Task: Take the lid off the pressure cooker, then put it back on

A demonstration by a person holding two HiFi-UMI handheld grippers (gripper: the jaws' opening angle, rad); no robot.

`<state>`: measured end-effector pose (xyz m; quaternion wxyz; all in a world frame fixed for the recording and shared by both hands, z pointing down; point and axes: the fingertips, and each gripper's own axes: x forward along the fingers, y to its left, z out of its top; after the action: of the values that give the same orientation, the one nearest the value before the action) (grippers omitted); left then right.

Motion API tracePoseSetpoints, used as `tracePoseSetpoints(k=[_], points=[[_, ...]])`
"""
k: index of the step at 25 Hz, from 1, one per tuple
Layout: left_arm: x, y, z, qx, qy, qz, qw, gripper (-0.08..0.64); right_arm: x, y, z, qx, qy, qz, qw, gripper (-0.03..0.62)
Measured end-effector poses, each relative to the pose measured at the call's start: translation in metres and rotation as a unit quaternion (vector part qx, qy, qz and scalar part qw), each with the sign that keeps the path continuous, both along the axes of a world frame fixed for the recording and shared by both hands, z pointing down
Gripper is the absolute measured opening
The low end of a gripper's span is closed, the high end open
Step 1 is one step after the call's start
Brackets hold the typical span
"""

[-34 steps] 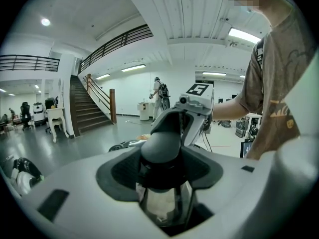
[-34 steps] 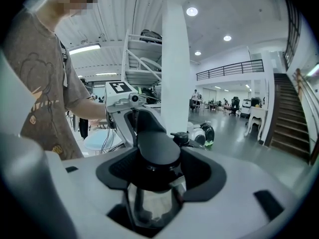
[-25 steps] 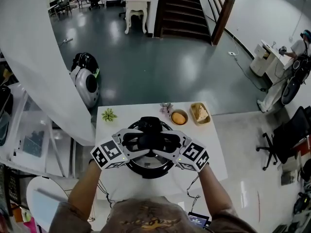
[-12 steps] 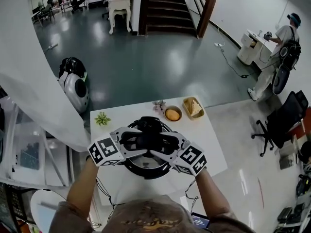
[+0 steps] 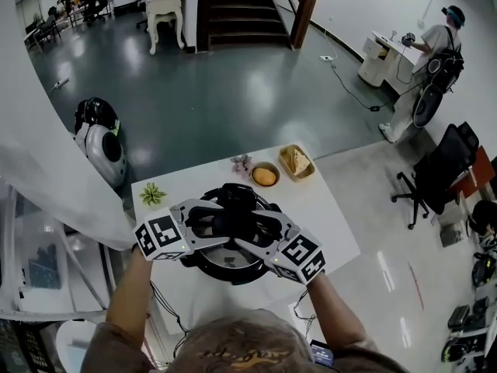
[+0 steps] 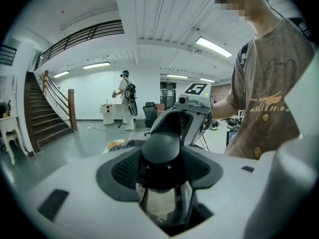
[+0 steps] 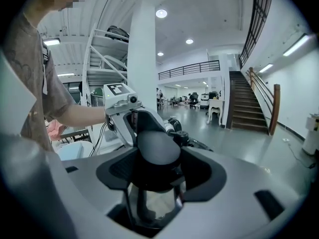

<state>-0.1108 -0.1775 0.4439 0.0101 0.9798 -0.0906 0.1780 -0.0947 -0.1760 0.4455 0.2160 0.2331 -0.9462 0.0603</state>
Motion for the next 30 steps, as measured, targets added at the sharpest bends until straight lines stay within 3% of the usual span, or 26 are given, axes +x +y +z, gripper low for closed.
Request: tracePoseSetpoints(k=[6, 20, 30], points=[[0.0, -0.001, 0.0, -0.003, 0.002, 0.018, 0.9998, 0.255, -0.001, 0.0, 0.001, 0.001, 0.0, 0.025, 1.0, 0.272], [-0.001, 0.002, -0.019, 0.009, 0.008, 0.002, 0.9999, 0.255, -0.001, 0.002, -0.018, 0.022, 0.007, 0.007, 1.0, 0.27], [0.001, 0.009, -0.026, 0.027, -0.016, -0.006, 0.9995, 0.256, 0.0, 0.008, -0.024, 0.02, 0.012, 0.005, 1.0, 0.27]])
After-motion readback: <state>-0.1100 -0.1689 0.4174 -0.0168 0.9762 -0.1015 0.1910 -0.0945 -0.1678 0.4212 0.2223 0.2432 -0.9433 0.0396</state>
